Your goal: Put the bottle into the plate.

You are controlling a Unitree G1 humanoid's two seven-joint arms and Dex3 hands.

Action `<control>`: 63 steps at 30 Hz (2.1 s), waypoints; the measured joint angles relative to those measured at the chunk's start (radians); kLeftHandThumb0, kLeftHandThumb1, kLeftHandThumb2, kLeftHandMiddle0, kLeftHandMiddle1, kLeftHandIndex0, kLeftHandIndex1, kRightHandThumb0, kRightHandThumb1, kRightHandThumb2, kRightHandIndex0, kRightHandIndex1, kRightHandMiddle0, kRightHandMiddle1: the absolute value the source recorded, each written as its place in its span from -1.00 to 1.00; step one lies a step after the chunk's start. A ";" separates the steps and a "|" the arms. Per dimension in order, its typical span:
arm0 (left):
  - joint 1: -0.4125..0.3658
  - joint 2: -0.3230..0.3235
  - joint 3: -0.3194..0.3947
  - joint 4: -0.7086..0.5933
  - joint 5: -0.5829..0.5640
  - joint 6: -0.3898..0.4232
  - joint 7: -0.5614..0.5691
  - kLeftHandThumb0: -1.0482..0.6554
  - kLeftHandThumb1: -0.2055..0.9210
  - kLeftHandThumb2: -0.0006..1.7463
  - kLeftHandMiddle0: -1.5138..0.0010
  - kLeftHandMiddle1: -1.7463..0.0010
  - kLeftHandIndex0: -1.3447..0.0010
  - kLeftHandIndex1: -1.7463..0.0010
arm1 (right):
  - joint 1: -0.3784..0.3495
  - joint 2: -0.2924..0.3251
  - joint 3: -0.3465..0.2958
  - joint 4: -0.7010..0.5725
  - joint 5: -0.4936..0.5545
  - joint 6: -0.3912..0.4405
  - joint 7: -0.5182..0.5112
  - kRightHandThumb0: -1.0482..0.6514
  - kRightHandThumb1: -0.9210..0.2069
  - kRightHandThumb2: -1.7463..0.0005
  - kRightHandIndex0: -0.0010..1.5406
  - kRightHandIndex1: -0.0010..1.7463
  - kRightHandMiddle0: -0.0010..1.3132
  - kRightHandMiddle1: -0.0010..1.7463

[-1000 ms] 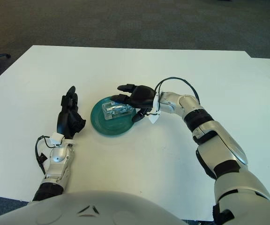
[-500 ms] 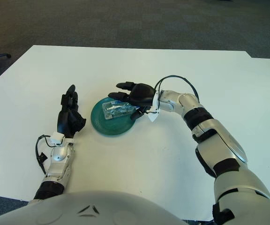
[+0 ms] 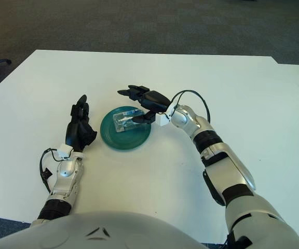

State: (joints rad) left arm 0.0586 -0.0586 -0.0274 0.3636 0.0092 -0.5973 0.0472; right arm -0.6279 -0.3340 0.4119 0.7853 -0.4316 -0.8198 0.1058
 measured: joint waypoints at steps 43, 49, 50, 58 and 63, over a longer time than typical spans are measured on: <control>-0.002 0.040 0.098 0.017 -0.066 0.016 -0.063 -0.77 1.00 0.14 0.58 0.96 1.00 0.05 | 0.194 0.259 -0.552 0.068 0.615 0.286 0.161 -0.21 -0.77 0.18 -0.24 -0.32 -0.58 0.17; 0.008 0.055 0.126 0.021 -0.085 0.006 -0.074 -0.75 1.00 0.13 0.54 0.96 1.00 0.02 | 0.278 0.303 -0.560 0.017 0.586 0.270 0.047 -0.21 -0.78 0.15 -0.32 -0.27 -0.59 0.23; 0.009 0.056 0.128 0.021 -0.085 0.004 -0.077 -0.75 1.00 0.13 0.54 0.96 1.00 0.02 | 0.288 0.308 -0.560 -0.002 0.578 0.277 0.029 -0.21 -0.78 0.15 -0.31 -0.26 -0.58 0.23; 0.019 0.064 0.146 0.010 -0.090 -0.001 -0.087 -0.76 1.00 0.12 0.52 0.96 1.00 0.00 | 0.387 0.360 -0.534 -0.203 0.536 0.390 -0.084 -0.27 -0.85 0.20 -0.34 -0.33 -0.68 0.15; 0.032 0.068 0.149 -0.004 -0.092 -0.018 -0.089 -0.76 1.00 0.12 0.51 0.96 1.00 0.01 | 0.454 0.375 -0.508 -0.302 0.525 0.429 -0.093 -0.33 -0.98 0.27 -0.39 -0.45 -0.79 0.09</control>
State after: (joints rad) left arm 0.0907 0.0094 0.1213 0.3599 -0.0833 -0.6152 -0.0414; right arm -0.1739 0.0413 -0.0959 0.4833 0.0937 -0.3912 0.0124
